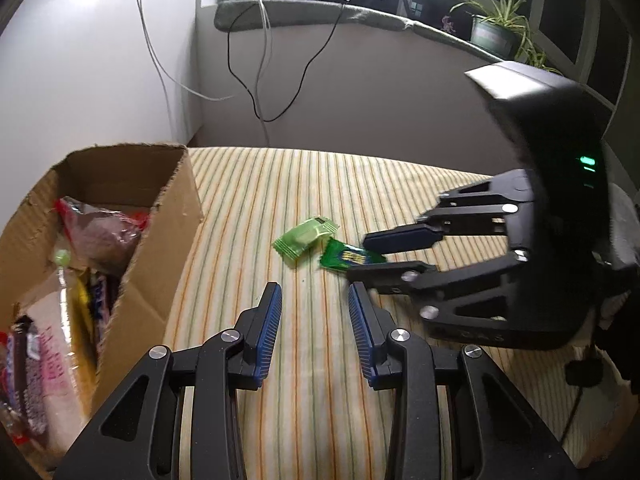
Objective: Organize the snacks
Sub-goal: 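Grasp the light green candy with the left tool while the right tool grasps the dark green candy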
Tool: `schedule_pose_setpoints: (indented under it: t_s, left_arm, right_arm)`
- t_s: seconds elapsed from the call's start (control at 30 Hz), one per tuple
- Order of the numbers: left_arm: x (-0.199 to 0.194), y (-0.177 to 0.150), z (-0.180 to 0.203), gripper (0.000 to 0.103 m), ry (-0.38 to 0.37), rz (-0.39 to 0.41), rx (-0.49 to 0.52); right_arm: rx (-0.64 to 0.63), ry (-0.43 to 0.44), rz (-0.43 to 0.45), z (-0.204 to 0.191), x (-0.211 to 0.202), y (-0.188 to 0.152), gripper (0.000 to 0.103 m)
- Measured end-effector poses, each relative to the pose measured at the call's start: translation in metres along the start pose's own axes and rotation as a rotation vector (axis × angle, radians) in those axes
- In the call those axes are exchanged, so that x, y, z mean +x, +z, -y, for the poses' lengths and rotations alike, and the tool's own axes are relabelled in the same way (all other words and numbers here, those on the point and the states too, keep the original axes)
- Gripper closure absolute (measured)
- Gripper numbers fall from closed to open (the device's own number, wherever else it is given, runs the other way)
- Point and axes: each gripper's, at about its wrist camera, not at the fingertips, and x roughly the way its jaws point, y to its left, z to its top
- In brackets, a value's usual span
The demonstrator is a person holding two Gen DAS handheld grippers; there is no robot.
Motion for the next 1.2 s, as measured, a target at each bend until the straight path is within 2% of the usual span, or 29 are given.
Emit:
schedule_pose_setpoints:
  t_s: [0.1, 0.33, 0.43, 0.63, 0.73, 0.93, 1.1, 1.2]
  left_arm:
    - [0.009, 0.005, 0.0, 0.07, 0.0, -0.004, -0.018]
    - [0.028, 0.029, 0.01, 0.069, 0.003, 0.017, 0.027]
    - [0.038, 0.037, 0.005, 0.069, -0.003, 0.013, 0.01]
    - [0.063, 0.044, -0.009, 0.066, -0.038, -0.054, -0.046]
    - [0.061, 0.042, -0.011, 0.066, -0.054, -0.058, -0.061]
    - [0.054, 0.033, 0.001, 0.066, -0.049, -0.077, 0.003]
    - [0.055, 0.031, 0.012, 0.067, -0.014, -0.084, 0.05]
    - [0.056, 0.031, 0.018, 0.075, -0.004, -0.086, 0.076]
  right_arm:
    - [0.007, -0.014, -0.004, 0.008, -0.005, -0.006, 0.077]
    - [0.054, -0.036, -0.003, 0.033, -0.014, -0.022, 0.077]
    - [0.063, -0.037, 0.0, 0.035, -0.016, -0.023, 0.077]
    - [0.072, -0.033, 0.011, 0.036, -0.021, -0.026, 0.077]
    - [0.076, -0.035, 0.013, 0.036, -0.022, -0.026, 0.077]
    - [0.085, -0.059, 0.007, 0.036, -0.026, -0.031, 0.077]
    - [0.097, -0.076, 0.003, 0.036, -0.025, -0.031, 0.077]
    - [0.099, -0.089, -0.003, 0.036, -0.025, -0.031, 0.077]
